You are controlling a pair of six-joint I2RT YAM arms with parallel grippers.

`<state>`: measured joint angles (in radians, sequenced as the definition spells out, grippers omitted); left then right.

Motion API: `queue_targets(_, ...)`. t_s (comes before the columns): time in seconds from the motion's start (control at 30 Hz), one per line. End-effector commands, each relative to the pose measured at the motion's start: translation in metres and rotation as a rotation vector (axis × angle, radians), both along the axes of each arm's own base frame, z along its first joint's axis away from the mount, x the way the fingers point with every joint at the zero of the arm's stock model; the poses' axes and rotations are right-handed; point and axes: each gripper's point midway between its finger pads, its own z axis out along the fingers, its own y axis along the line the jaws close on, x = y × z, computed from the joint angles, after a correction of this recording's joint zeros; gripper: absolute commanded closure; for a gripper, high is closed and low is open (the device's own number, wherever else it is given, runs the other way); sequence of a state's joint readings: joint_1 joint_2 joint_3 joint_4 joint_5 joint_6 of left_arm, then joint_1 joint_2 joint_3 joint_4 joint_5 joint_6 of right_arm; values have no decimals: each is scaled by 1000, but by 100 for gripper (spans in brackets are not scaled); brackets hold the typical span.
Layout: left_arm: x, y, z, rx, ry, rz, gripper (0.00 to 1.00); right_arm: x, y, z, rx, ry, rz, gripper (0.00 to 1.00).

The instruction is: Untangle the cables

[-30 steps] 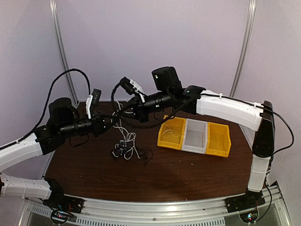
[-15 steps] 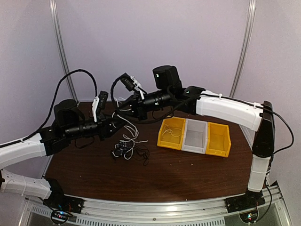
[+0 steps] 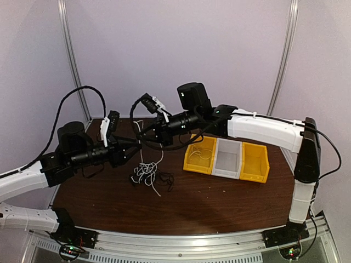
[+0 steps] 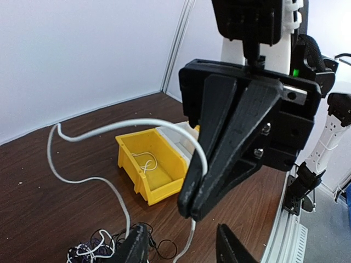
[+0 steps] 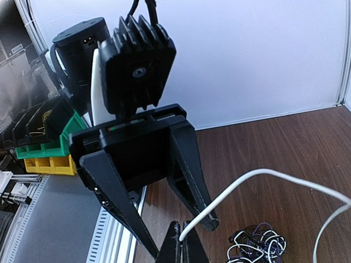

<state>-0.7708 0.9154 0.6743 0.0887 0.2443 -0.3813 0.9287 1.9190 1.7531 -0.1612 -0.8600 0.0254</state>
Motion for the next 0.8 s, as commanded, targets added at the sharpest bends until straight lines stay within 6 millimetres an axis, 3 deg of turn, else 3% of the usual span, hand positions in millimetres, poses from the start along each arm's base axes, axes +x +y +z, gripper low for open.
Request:
queue_targets(0.0,6,-5,7,-46,-23,12,55,0,-3,14,39,-18,8,100)
queue_targets(0.13,17,-7,1,-30,-5,49,55,-3,-3,19,49,-13,19,100)
queue_targets(0.23,22,-9,-2,-23,-3,57,60,-5,-4,21,54,-9,25,100)
queue_targets(0.4,22,-6,11,-39,-45,70,100,2,-8,16,41,-18,-1,100)
queue_targets(0.43,22,-1,19,-45,-60,92,100,6,-10,15,38,-17,-10,98)
queue_targets(0.5,25,12,40,-56,-97,155,100,18,-19,14,33,-8,-33,76)
queue_targets(0.63,35,44,100,-8,-178,323,100,48,-52,9,37,-3,-77,50)
queue_targets(0.7,36,55,134,-3,-228,368,100,58,-67,-8,19,-26,-106,38)
queue_targets(0.77,34,63,169,-22,-281,401,100,63,-75,-37,-28,-64,-137,31)
